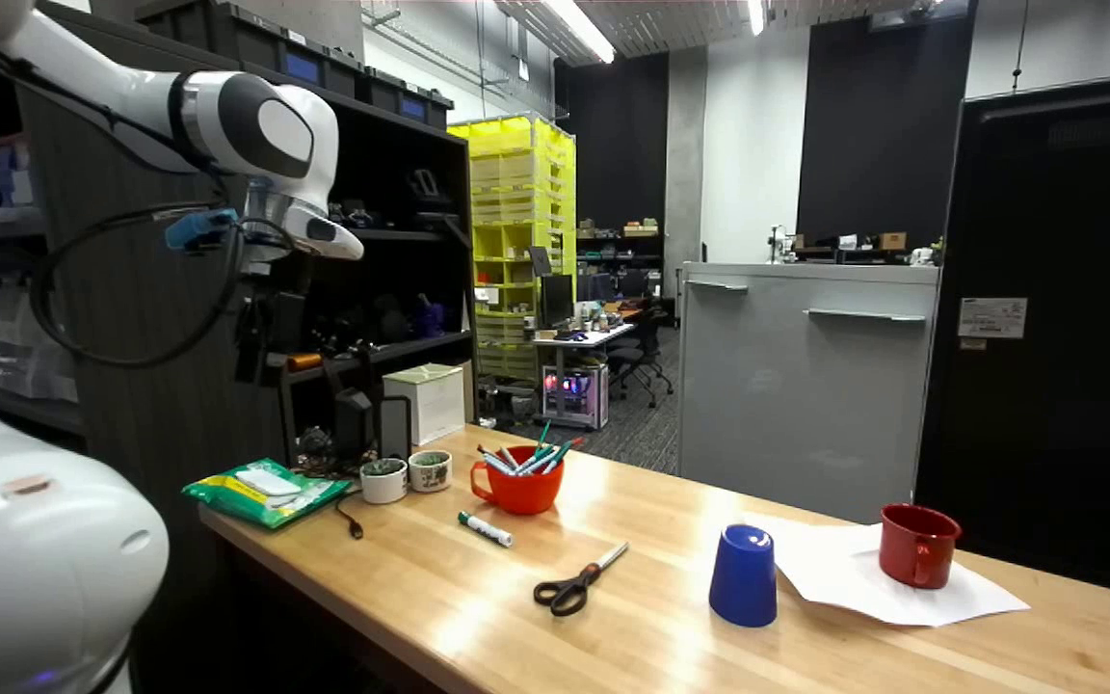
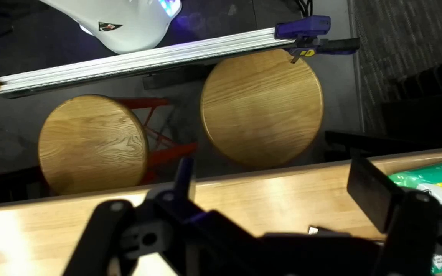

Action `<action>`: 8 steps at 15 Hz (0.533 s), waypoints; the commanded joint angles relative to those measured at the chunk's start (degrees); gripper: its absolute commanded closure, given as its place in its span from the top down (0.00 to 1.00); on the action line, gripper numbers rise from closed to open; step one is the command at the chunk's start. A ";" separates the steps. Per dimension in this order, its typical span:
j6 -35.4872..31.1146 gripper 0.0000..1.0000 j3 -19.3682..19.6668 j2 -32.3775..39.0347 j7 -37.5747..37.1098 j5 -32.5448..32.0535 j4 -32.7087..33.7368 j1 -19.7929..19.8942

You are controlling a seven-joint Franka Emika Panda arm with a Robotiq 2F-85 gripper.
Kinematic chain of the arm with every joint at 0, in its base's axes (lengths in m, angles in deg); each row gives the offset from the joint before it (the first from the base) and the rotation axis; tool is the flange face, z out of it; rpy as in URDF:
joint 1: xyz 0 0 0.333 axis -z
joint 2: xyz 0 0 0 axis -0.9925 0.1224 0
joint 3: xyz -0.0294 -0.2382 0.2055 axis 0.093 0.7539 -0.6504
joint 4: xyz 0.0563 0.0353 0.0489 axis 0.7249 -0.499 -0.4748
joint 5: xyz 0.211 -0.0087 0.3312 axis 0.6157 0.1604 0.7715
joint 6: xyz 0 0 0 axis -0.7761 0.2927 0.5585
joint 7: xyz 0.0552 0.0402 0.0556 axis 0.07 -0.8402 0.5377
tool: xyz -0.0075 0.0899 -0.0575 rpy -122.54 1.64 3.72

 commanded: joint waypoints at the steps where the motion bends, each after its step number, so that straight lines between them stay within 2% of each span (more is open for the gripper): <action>1: -0.76 1.00 1.75 -0.64 0.64 -1.01 -0.69 1.35; 8: -1.44 1.00 9.05 -2.38 2.80 -5.50 -2.89 7.30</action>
